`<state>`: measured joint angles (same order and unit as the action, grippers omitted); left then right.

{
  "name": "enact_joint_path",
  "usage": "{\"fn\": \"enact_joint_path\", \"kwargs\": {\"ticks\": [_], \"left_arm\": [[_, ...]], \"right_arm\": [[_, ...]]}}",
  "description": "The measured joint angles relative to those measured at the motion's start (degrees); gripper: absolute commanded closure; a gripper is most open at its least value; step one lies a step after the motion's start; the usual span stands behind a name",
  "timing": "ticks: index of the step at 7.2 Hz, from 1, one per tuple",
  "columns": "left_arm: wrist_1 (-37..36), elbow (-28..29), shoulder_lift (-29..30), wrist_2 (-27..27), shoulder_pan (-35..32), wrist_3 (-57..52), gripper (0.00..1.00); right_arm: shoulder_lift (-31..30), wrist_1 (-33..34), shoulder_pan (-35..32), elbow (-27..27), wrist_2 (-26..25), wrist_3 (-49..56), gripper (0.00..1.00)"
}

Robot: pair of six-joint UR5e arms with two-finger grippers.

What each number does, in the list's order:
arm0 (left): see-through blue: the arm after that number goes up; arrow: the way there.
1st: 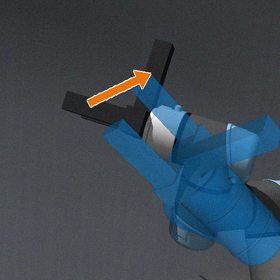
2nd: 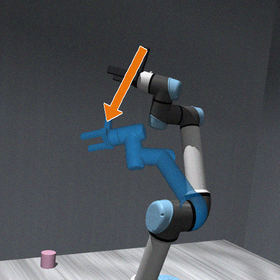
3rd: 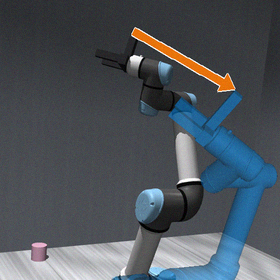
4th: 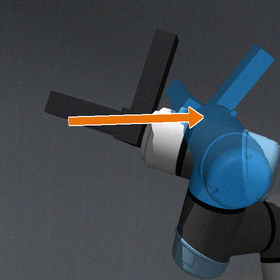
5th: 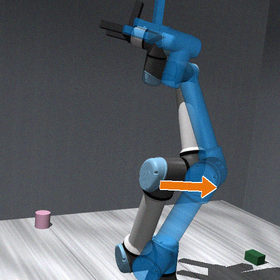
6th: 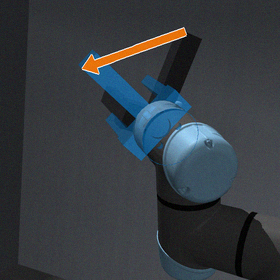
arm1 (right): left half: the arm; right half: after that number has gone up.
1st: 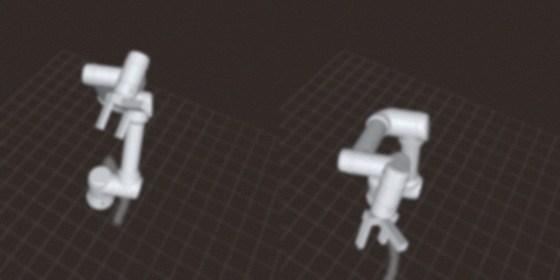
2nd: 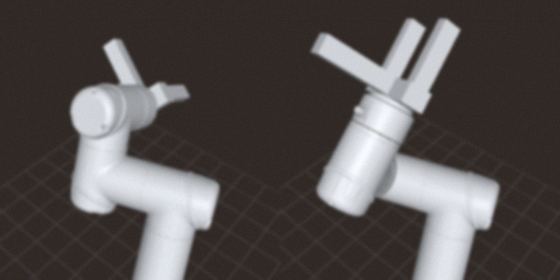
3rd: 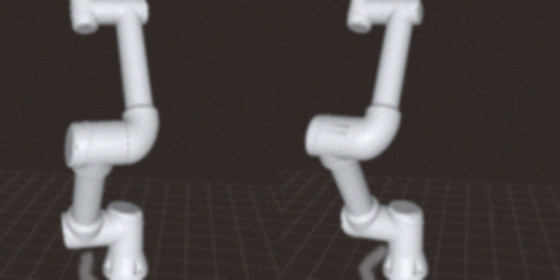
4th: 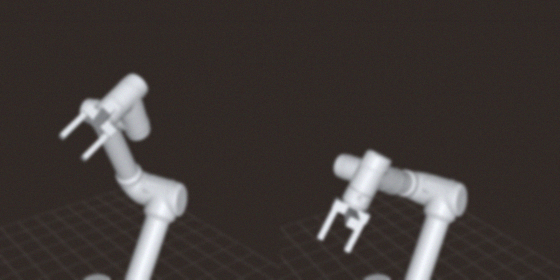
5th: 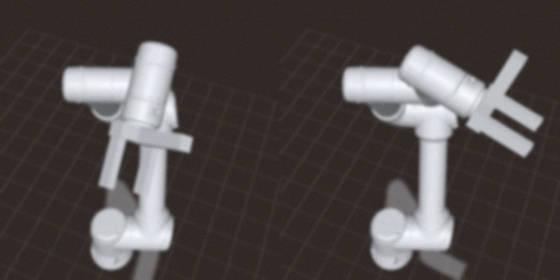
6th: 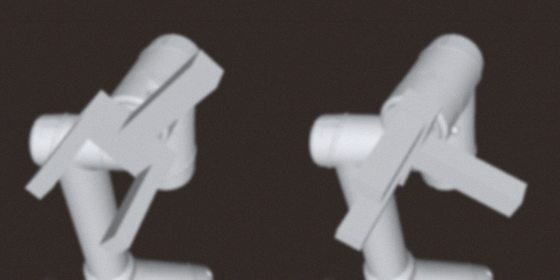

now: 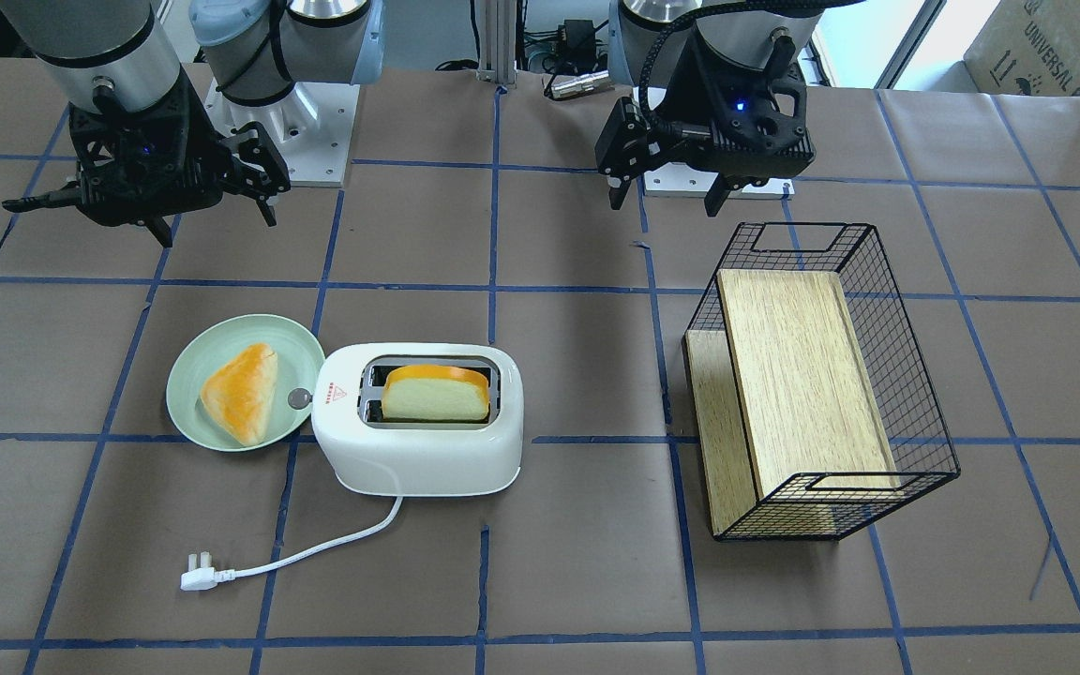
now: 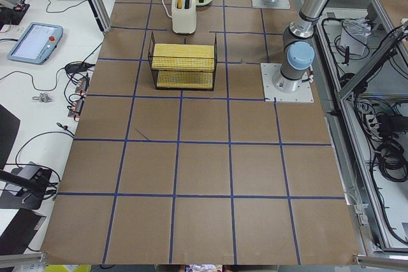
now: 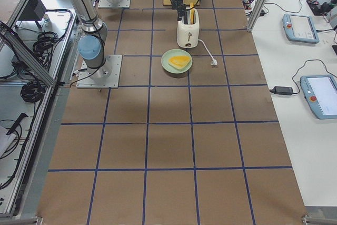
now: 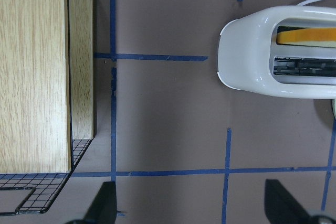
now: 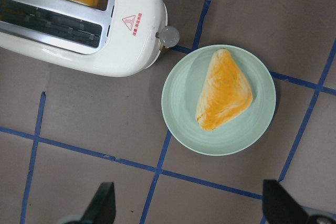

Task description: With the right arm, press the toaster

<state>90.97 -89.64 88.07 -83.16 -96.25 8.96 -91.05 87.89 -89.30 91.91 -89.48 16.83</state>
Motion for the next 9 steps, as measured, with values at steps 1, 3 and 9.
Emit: {"fn": "enact_joint_path", "kwargs": {"ticks": [1,3,9], "left_arm": [[0.00,0.00,0.00,-0.01,0.01,0.00,0.00],[0.00,0.00,0.00,-0.07,-0.01,0.00,0.00],[0.00,-0.01,0.00,-0.07,0.00,0.00,0.00]], "right_arm": [[0.28,0.07,0.03,0.34,0.05,0.59,0.11],[1.42,2.62,0.30,3.44,-0.02,11.63,0.39],[8.28,24.82,-0.05,8.96,2.48,57.22,0.90]]}}
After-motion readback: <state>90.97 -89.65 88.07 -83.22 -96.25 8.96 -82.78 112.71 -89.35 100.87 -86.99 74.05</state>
